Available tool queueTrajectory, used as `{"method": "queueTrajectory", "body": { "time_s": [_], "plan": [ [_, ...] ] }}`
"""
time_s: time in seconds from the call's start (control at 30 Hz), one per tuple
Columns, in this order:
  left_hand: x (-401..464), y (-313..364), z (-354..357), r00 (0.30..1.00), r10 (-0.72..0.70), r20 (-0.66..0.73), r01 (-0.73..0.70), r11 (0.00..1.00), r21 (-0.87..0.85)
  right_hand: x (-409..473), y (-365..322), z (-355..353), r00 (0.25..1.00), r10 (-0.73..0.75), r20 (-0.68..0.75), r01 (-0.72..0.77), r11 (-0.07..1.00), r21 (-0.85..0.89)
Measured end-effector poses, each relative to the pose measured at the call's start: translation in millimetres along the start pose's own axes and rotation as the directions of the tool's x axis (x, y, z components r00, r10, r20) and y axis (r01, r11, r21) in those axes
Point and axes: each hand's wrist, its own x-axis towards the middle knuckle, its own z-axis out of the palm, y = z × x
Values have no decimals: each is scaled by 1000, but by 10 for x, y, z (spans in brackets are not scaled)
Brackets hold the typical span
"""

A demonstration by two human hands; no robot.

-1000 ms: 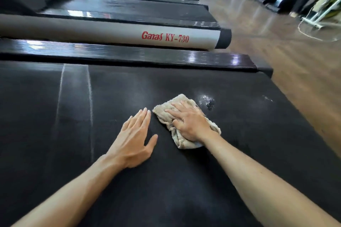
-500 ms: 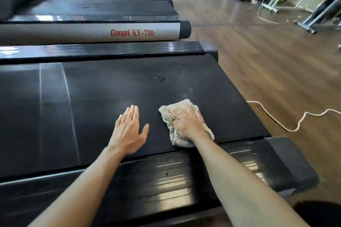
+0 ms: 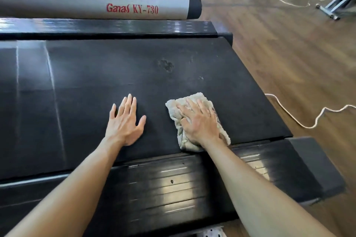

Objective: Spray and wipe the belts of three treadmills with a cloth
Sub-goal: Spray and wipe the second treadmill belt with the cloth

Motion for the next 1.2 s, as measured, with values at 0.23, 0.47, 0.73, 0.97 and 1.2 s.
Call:
{"method": "queueTrajectory", "body": {
  "time_s": [0.23,0.47,0.73,0.97,1.2],
  "plan": [
    [24,-26,39,998,4,-67,-3,1000,15,6,-456,57,983,-181,-10,181,981,68],
    [31,-66,111,994,23,-103,-21,1000,12,120,68,-34,995,-84,45,81,995,65],
    [56,-62,113,993,27,-117,-25,999,21,84,-256,15,972,-233,22,230,968,99],
    [51,-69,144,992,39,-122,-38,999,9,321,98,-127,999,19,31,-21,999,44],
    [46,-69,78,990,92,-105,-97,994,-51,4,1,-91,977,-208,52,205,977,67]
  ]
}}
